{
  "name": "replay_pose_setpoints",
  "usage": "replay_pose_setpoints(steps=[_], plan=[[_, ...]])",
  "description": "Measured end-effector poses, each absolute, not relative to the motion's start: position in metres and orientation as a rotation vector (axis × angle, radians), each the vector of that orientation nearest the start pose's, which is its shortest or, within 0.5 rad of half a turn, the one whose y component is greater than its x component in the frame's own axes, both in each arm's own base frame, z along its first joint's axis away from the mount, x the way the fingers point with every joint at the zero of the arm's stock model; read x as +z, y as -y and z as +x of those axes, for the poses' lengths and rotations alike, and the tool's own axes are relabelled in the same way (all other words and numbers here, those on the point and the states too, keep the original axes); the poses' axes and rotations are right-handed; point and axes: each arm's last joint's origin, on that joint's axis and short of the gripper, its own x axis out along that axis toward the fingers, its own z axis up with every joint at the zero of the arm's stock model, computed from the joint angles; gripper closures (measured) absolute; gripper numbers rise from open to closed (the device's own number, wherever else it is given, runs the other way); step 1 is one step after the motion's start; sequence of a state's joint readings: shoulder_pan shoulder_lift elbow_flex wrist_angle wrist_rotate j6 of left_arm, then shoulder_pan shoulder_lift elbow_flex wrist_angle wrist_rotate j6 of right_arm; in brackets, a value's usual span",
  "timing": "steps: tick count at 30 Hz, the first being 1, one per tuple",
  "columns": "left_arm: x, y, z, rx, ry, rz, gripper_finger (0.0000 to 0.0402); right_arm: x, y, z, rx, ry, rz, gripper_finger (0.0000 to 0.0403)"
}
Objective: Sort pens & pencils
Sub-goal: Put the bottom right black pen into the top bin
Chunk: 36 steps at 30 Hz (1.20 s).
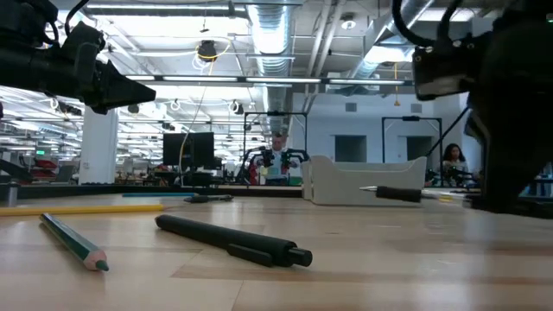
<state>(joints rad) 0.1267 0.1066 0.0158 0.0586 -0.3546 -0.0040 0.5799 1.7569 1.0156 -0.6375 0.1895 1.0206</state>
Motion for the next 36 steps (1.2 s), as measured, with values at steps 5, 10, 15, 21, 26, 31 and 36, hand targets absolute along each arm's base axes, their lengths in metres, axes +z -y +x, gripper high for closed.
replay_pose_setpoints(steps=[5, 10, 15, 21, 26, 31, 36], plan=[[0.166, -0.023, 0.1, 0.481, -0.031, -0.001, 0.0323, 0.153, -0.152, 0.273, -0.327, -1.26, 0.313, 0.032], [0.166, -0.023, 0.1, 0.481, -0.029, -0.005, 0.0323, 0.159, -0.131, 0.288, -0.342, -1.235, 0.247, 0.032], [0.166, -0.023, 0.1, 0.482, -0.027, -0.017, 0.0323, 0.169, -0.107, 0.301, -0.363, -1.235, 0.15, 0.032], [0.166, -0.023, 0.1, 0.481, -0.027, -0.018, 0.0323, 0.192, -0.075, 0.32, -0.361, -1.23, 0.036, 0.0321], [0.166, -0.023, 0.1, 0.482, -0.023, -0.036, 0.0323, 0.219, -0.046, 0.335, -0.395, -1.21, -0.046, 0.0321], [0.166, -0.023, 0.1, 0.482, -0.009, -0.092, 0.0323, 0.245, -0.011, 0.348, -0.461, -1.163, -0.072, 0.0321], [0.166, -0.022, 0.1, 0.458, -0.011, -0.101, 0.0323, 0.268, 0.028, 0.343, -0.519, -1.18, -0.069, 0.0321]])
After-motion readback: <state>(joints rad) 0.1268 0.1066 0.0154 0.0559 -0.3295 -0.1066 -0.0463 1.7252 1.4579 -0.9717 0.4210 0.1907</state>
